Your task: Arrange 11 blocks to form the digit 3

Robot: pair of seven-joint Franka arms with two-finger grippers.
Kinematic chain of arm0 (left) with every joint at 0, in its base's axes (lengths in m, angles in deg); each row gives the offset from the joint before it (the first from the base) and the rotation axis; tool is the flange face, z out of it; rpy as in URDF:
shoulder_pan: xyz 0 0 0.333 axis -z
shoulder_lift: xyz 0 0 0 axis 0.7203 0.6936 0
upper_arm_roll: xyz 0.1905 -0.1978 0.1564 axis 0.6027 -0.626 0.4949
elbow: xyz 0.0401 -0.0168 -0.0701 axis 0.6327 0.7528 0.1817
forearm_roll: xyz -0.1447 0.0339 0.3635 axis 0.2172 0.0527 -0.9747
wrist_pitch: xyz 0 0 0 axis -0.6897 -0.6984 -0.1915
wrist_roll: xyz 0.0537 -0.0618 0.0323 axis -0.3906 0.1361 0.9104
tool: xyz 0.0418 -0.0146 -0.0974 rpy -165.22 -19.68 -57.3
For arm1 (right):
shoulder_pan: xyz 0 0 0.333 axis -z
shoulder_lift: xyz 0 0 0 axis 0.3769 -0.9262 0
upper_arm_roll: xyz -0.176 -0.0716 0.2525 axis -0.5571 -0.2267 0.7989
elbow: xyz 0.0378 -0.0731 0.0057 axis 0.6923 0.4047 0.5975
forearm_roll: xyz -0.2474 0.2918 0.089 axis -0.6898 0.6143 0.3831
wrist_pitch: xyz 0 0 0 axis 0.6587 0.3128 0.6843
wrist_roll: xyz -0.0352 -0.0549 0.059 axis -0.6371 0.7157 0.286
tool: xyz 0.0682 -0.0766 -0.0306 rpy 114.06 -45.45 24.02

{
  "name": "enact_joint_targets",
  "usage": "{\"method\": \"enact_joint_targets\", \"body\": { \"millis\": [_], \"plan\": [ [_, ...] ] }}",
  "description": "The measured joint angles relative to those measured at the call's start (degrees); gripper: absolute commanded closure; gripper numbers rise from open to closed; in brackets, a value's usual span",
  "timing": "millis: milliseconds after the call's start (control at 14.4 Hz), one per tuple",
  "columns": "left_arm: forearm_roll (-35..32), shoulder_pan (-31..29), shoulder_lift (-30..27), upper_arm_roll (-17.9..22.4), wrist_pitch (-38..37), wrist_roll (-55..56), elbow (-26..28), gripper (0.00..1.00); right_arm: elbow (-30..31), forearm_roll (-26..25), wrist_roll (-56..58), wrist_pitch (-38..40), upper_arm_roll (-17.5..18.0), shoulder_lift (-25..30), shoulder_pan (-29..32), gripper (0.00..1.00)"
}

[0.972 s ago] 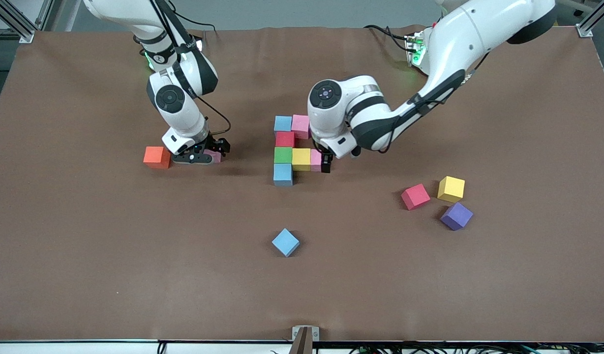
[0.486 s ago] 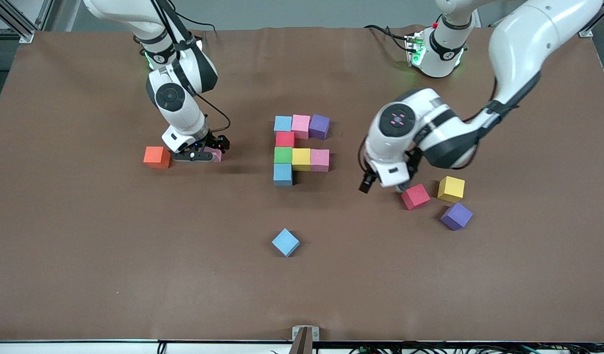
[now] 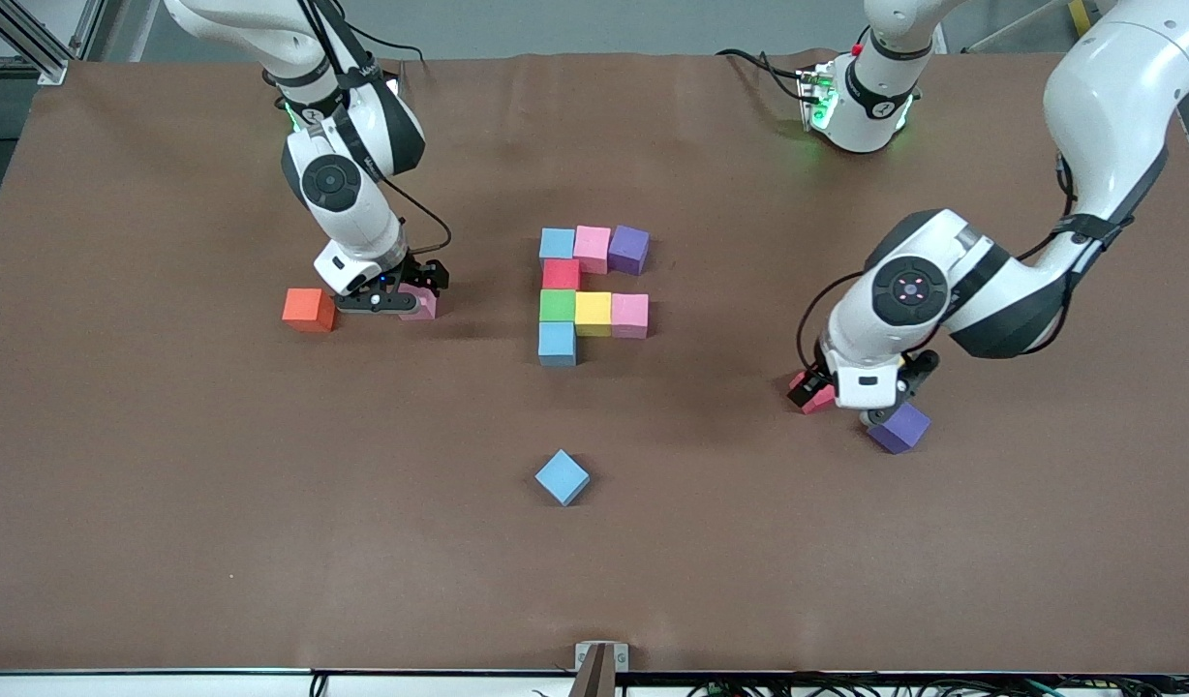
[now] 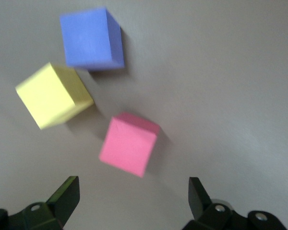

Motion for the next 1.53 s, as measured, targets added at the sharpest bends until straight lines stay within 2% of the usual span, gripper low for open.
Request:
{"method": "enact_joint_targets", "body": {
  "millis": [278, 694, 764, 833, 903, 972, 1042, 1111, 1389, 1528],
  "plan": [
    [-2.36, -3.58, 0.2, 0.38, 1.92, -9.37, 2.72, 0.0, 0.5, -0.27, 0.0, -2.77, -0.16, -1.28, 0.05, 0.0],
    [-4.42, -4.96, 1.33, 4.16, 14.72, -11.21, 8.75, 0.0, 1.04, -0.4, 0.0, -7.13, -0.38, -5.46, 0.61, 0.01],
    [-4.53, -4.96, 1.45, 4.76, 15.98, -11.21, 9.43, 0.0, 1.11, -0.42, 0.0, -7.14, -0.38, -5.61, 0.61, 0.06],
    [-4.64, -4.96, 1.53, 5.17, 16.77, -11.21, 9.96, 0.0, 1.2, -0.42, 0.0, -7.14, -0.38, -5.63, 0.61, 0.17],
    [-5.08, -4.95, 1.55, 5.47, 17.2, -11.21, 10.33, 0.0, 1.35, -0.43, 0.0, -7.14, -0.38, -5.62, 0.61, 0.35],
    [-6.06, -4.95, 1.57, 5.7, 17.31, -11.21, 10.67, 0.0, 1.52, -0.44, 0.0, -7.12, -0.38, -5.62, 0.61, 0.61],
    [-6.92, -4.94, 1.61, 5.9, 17.41, -11.21, 10.98, 0.0, 1.61, -0.45, 0.0, -7.04, -0.38, -5.62, 0.61, 0.8],
    [-7.48, -4.92, 1.75, 6.08, 17.6, -11.21, 11.22, 0.0, 1.6, -0.46, -0.02, -6.98, -0.38, -5.6, 0.61, 0.94],
    [-7.78, -4.84, 2.44, 6.56, 19.37, -11.21, 11.37, 0.0, -0.1, -0.46, -0.07, -5.95, -0.37, -5.32, 0.61, 0.98],
    [-7.78, -4.83, 2.66, 6.61, 19.8, -11.21, 11.35, 0.0, -5.36, -0.47, 0.04, 0.43, -0.28, -5.15, 0.59, 0.98]
  ]
}}
